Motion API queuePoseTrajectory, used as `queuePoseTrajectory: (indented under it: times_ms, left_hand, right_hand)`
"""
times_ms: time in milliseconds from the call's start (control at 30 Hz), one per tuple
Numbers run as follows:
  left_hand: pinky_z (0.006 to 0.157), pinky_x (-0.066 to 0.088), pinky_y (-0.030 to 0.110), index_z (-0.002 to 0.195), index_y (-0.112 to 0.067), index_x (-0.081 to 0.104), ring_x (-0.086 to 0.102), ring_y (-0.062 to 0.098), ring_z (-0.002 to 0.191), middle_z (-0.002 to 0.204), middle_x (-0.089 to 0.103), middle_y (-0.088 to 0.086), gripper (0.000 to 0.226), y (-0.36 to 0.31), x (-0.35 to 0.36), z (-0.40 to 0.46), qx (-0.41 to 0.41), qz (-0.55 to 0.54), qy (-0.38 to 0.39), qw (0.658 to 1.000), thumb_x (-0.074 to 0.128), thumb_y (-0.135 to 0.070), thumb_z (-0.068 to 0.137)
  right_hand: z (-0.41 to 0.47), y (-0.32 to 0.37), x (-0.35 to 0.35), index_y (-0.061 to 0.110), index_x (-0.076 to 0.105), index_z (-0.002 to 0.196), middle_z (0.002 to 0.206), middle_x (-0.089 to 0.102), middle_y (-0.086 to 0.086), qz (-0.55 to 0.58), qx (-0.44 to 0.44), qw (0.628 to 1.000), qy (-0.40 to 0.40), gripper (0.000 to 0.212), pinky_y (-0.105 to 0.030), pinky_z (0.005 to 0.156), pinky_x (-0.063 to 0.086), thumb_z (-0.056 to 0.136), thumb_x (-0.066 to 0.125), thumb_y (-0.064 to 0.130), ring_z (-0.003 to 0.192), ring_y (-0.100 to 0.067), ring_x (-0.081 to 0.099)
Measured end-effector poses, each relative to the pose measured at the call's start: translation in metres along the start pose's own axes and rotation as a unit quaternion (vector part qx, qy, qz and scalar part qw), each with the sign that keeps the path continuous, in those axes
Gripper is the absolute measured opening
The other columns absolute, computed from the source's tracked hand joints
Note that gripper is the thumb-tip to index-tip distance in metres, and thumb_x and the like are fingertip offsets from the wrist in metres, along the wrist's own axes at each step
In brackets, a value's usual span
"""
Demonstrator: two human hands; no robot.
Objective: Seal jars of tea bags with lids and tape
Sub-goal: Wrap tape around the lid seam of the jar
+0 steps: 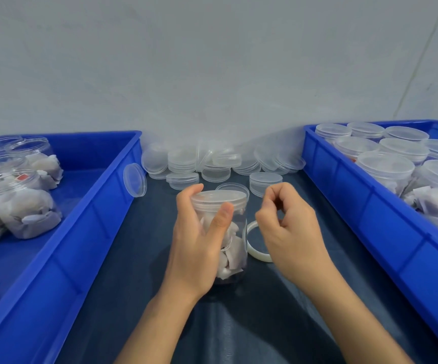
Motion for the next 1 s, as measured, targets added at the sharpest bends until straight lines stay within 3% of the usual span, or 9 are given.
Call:
queuePoseTrajectory:
  times_ms: [100, 200, 267, 367, 533, 633, 833, 933, 1000]
  left_hand:
    - [0.109, 0.049, 0.036, 0.144, -0.040, 0.041, 0.060, 0.002, 0.124, 0.134, 0.061, -0.016, 0.074, 0.000, -0.002, 0.000, -0.008, -0.011, -0.008, 1.000, 0.056, -0.078, 0.083]
    - [0.111, 0.049, 0.043, 0.147, -0.038, 0.039, 0.061, 0.008, 0.128, 0.138, 0.061, -0.011, 0.078, -0.001, -0.001, -0.001, -0.010, -0.014, -0.007, 1.000, 0.057, -0.079, 0.083]
    - [0.112, 0.049, 0.044, 0.148, -0.037, 0.038, 0.060, 0.009, 0.130, 0.140, 0.060, -0.010, 0.078, -0.001, 0.000, -0.001, -0.008, -0.015, -0.008, 1.000, 0.057, -0.079, 0.083]
    - [0.111, 0.050, 0.046, 0.145, -0.040, 0.040, 0.062, 0.011, 0.129, 0.139, 0.062, -0.009, 0.073, 0.001, 0.000, 0.000, -0.013, -0.030, -0.001, 0.999, 0.059, -0.077, 0.084]
    - [0.103, 0.055, 0.049, 0.136, -0.041, 0.049, 0.070, 0.013, 0.114, 0.120, 0.072, -0.012, 0.061, 0.004, -0.002, 0.002, -0.015, -0.063, 0.009, 0.998, 0.061, -0.072, 0.085]
    - [0.100, 0.056, 0.053, 0.130, -0.043, 0.053, 0.073, 0.018, 0.109, 0.117, 0.073, -0.006, 0.053, 0.006, -0.004, 0.004, -0.019, -0.075, 0.011, 0.997, 0.063, -0.071, 0.086]
    - [0.102, 0.054, 0.057, 0.123, -0.045, 0.060, 0.070, 0.027, 0.108, 0.113, 0.072, -0.001, 0.049, 0.011, -0.007, 0.008, -0.029, -0.093, 0.009, 0.995, 0.061, -0.073, 0.083]
    - [0.102, 0.055, 0.053, 0.124, -0.045, 0.060, 0.072, 0.025, 0.110, 0.113, 0.074, -0.002, 0.048, 0.012, -0.005, 0.007, -0.030, -0.101, 0.019, 0.994, 0.061, -0.073, 0.084]
    - [0.100, 0.056, 0.049, 0.127, -0.040, 0.059, 0.073, 0.024, 0.110, 0.114, 0.075, -0.002, 0.052, 0.013, -0.003, 0.006, -0.030, -0.110, 0.031, 0.993, 0.062, -0.070, 0.085]
  right_hand:
    - [0.001, -0.001, -0.005, 0.024, 0.062, 0.084, 0.074, 0.062, 0.013, 0.021, 0.016, 1.000, 0.006, 0.015, -0.018, 0.051, 0.043, 0.096, 0.061, 0.016, 0.052, -0.003, 0.050]
    - [-0.004, 0.003, 0.001, 0.028, 0.071, 0.087, 0.086, 0.072, 0.014, 0.019, -0.001, 0.999, 0.026, 0.009, -0.026, 0.062, 0.056, 0.093, 0.074, 0.021, 0.078, -0.006, 0.068]
    - [-0.006, 0.003, 0.005, 0.028, 0.073, 0.085, 0.085, 0.074, 0.013, 0.019, -0.003, 1.000, 0.020, 0.008, -0.028, 0.065, 0.058, 0.089, 0.079, 0.026, 0.083, -0.009, 0.071]
    - [-0.003, 0.000, 0.005, 0.026, 0.073, 0.085, 0.082, 0.075, 0.009, 0.041, 0.021, 0.999, 0.028, 0.010, -0.034, 0.065, 0.060, 0.088, 0.083, 0.026, 0.076, -0.011, 0.071]
    - [-0.001, -0.002, 0.003, 0.016, 0.075, 0.084, 0.078, 0.074, 0.002, 0.105, 0.033, 0.993, 0.051, 0.009, -0.018, 0.057, 0.052, 0.091, 0.079, 0.012, 0.064, -0.012, 0.066]
    - [-0.002, -0.001, 0.004, 0.015, 0.074, 0.083, 0.077, 0.073, 0.002, 0.117, 0.029, 0.991, 0.059, 0.011, -0.018, 0.056, 0.052, 0.092, 0.078, 0.010, 0.063, -0.012, 0.065]
    - [0.000, -0.010, 0.006, 0.009, 0.070, 0.088, 0.074, 0.068, -0.005, 0.160, 0.058, 0.983, 0.068, 0.010, -0.055, 0.062, 0.058, 0.097, 0.074, 0.012, 0.056, -0.027, 0.063]
    - [-0.002, -0.010, 0.009, 0.016, 0.067, 0.090, 0.074, 0.066, -0.003, 0.177, 0.053, 0.981, 0.067, 0.017, -0.038, 0.055, 0.056, 0.092, 0.080, 0.027, 0.058, -0.019, 0.061]
    - [-0.002, -0.014, 0.011, 0.021, 0.062, 0.090, 0.073, 0.060, -0.002, 0.146, 0.054, 0.986, 0.064, 0.029, -0.035, 0.058, 0.051, 0.084, 0.083, 0.039, 0.058, -0.016, 0.055]
Point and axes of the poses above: each hand's wrist, its own z-axis towards the middle knuckle, its own x-axis out of the palm, y = z × x, the point moved 2 cm from there along z, towards the middle knuckle
